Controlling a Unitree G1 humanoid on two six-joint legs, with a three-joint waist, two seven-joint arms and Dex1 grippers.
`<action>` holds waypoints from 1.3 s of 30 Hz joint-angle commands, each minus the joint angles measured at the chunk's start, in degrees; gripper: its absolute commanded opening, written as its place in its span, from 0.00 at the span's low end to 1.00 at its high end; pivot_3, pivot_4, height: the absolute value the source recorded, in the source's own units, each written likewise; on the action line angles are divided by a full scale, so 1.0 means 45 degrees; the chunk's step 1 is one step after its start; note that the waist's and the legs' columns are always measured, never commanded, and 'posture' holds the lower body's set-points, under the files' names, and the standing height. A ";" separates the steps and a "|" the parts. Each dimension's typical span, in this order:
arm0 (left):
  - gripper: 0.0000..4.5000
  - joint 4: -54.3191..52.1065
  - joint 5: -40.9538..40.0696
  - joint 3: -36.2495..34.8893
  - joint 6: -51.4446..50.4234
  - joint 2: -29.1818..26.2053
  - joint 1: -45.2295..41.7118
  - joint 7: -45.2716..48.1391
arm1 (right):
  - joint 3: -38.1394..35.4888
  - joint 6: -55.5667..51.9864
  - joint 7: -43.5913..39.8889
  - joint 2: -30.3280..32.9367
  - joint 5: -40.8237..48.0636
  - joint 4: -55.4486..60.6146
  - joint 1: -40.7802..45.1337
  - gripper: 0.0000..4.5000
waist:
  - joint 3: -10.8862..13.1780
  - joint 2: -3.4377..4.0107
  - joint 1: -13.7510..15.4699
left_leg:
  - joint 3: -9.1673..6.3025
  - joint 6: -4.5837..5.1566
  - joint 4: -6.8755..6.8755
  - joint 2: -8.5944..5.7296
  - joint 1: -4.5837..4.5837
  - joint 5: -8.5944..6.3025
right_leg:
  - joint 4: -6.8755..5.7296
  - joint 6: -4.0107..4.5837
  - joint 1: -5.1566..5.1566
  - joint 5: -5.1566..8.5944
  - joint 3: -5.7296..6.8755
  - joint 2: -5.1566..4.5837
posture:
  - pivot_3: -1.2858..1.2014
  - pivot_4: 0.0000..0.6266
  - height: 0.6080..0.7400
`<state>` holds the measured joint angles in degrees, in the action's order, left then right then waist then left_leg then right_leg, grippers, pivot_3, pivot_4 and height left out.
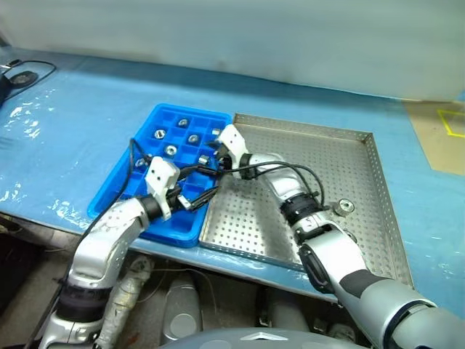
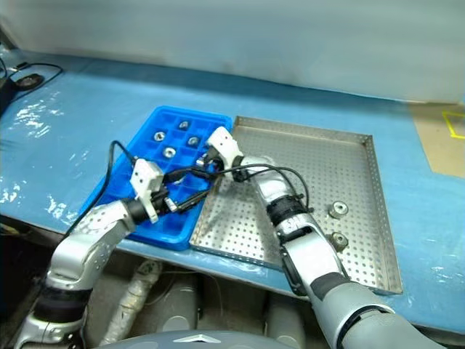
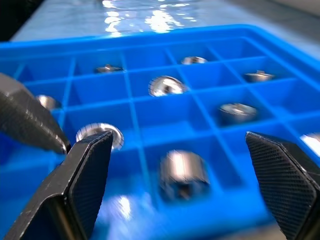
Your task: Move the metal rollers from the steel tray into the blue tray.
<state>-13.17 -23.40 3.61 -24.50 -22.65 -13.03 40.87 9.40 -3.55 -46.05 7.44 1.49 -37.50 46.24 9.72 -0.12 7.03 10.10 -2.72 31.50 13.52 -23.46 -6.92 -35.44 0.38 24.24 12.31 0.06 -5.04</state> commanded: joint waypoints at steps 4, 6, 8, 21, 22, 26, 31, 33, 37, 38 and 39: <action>1.00 0.2531 0.0358 0.1140 0.1243 0.0787 -0.2130 0.1679 | -0.1128 -0.1878 0.0766 0.2057 0.0298 0.3817 -0.2513 0.99 | -0.0003 -0.0005 -0.0701 | 0.0006 -0.0017 0.0042 0.0004 -0.0003 0.0012 | 0.0006 -0.0005 0.0000 -0.0003 -0.0027 0.0016 | 0.39 0.24 1.00; 1.00 0.3314 0.0446 0.1407 0.1528 0.1070 -0.2716 0.2211 | -0.1640 -0.2602 0.1215 0.2586 0.0472 0.5041 -0.3351 0.99 | -0.0003 -0.0005 -0.1021 | 0.0011 -0.0015 0.0045 0.0010 -0.0003 0.0012 | 0.0005 -0.0005 0.0006 -0.0003 -0.0039 0.0026 | 0.37 0.24 1.00; 1.00 0.4043 0.0545 0.1592 0.1798 0.1327 -0.3223 0.2676 | -0.2130 -0.3321 0.1646 0.3001 0.0628 0.6162 -0.4097 0.99 | -0.0003 -0.0006 -0.1394 | 0.0021 -0.0004 0.0047 0.0014 0.0005 0.0006 | 0.0008 -0.0004 0.0007 -0.0003 -0.0056 0.0041 | 0.35 0.24 1.00; 1.00 0.6224 0.1221 0.2180 0.2885 0.2124 -0.4342 0.4192 | -0.3867 -0.7743 0.2918 0.3951 0.1804 0.9250 -0.6877 0.99 | -0.0003 -0.0004 -0.2497 | 0.0070 0.0119 0.0149 0.0043 0.0047 -0.0076 | 0.0019 -0.0008 -0.0007 -0.0009 -0.0210 0.0144 | 0.30 0.24 1.00; 1.00 0.6230 0.1214 0.2140 0.2888 0.2122 -0.4328 0.4204 | -0.3903 -0.7966 0.2933 0.4044 0.1861 0.9347 -0.7126 0.99 | -0.0003 -0.0004 -0.2490 | 0.0074 0.0123 0.0150 0.0040 0.0044 -0.0078 | 0.0025 -0.0009 -0.0007 -0.0009 -0.0216 0.0143 | 0.30 0.24 1.00; 1.00 0.6171 0.1269 0.2039 0.2909 0.2082 -0.4236 0.4237 | -0.3588 -0.8101 0.2870 0.4358 0.1927 0.9524 -0.7831 0.85 | -0.0004 -0.0005 -0.2463 | 0.0083 0.0141 0.0155 0.0040 0.0060 -0.0092 | 0.0059 -0.0017 -0.0035 -0.0014 -0.0226 0.0143 | 0.31 0.24 1.00; 1.00 0.6083 0.1345 0.1783 0.2935 0.1873 -0.4155 0.4090 | -0.3531 -0.7828 0.2807 0.4047 0.2488 0.9333 -0.6975 0.48 | -0.0004 -0.0004 -0.2522 | 0.0091 0.0141 0.0156 0.0041 0.0070 -0.0095 | 0.0071 -0.0026 -0.0037 -0.0017 -0.0238 0.0145 | 0.33 0.24 1.00; 1.00 0.5988 0.1364 0.1617 0.2922 0.1736 -0.4131 0.3948 | -0.3434 -0.7466 0.2744 0.3937 0.2543 0.8989 -0.6505 0.37 | -0.0004 -0.0003 -0.2527 | 0.0093 0.0141 0.0156 0.0040 0.0068 -0.0095 | 0.0070 -0.0029 -0.0030 -0.0020 -0.0240 0.0146 | 0.34 0.24 1.00; 1.00 0.5013 0.1236 0.1048 0.2630 0.1174 -0.3519 0.3328 | -0.2905 -0.6053 0.2305 0.3440 0.2445 0.7680 -0.4987 0.37 | -0.0004 0.0000 -0.2460 | 0.0097 0.0140 0.0146 0.0040 0.0052 -0.0095 | 0.0068 -0.0022 -0.0005 -0.0029 -0.0241 0.0146 | 0.39 0.24 1.00; 1.00 0.4664 0.1193 0.0872 0.2509 0.0990 -0.3253 0.3141 | -0.2711 -0.5714 0.2138 0.3241 0.2460 0.7318 -0.4560 0.37 | -0.0004 0.0001 -0.2432 | 0.0098 0.0139 0.0141 0.0043 0.0052 -0.0095 | 0.0066 -0.0017 0.0000 -0.0032 -0.0241 0.0146 | 0.41 0.24 1.00; 1.00 0.4193 0.1155 0.0656 0.2356 0.0765 -0.2881 0.2909 | -0.2439 -0.5353 0.1872 0.2977 0.2472 0.6870 -0.4042 0.37 | -0.0004 0.0001 -0.2412 | 0.0098 0.0134 0.0137 0.0048 0.0051 -0.0098 | 0.0067 -0.0016 0.0003 -0.0033 -0.0239 0.0146 | 0.43 0.24 1.00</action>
<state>9.69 -17.52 8.73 -13.21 -18.14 -27.45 55.45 -3.09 -31.43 -35.79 22.01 11.58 -6.08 25.17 9.70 -0.12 -3.82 10.54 -2.16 32.07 13.77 -23.22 -7.37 -35.14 0.31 24.28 12.16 -1.00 -4.40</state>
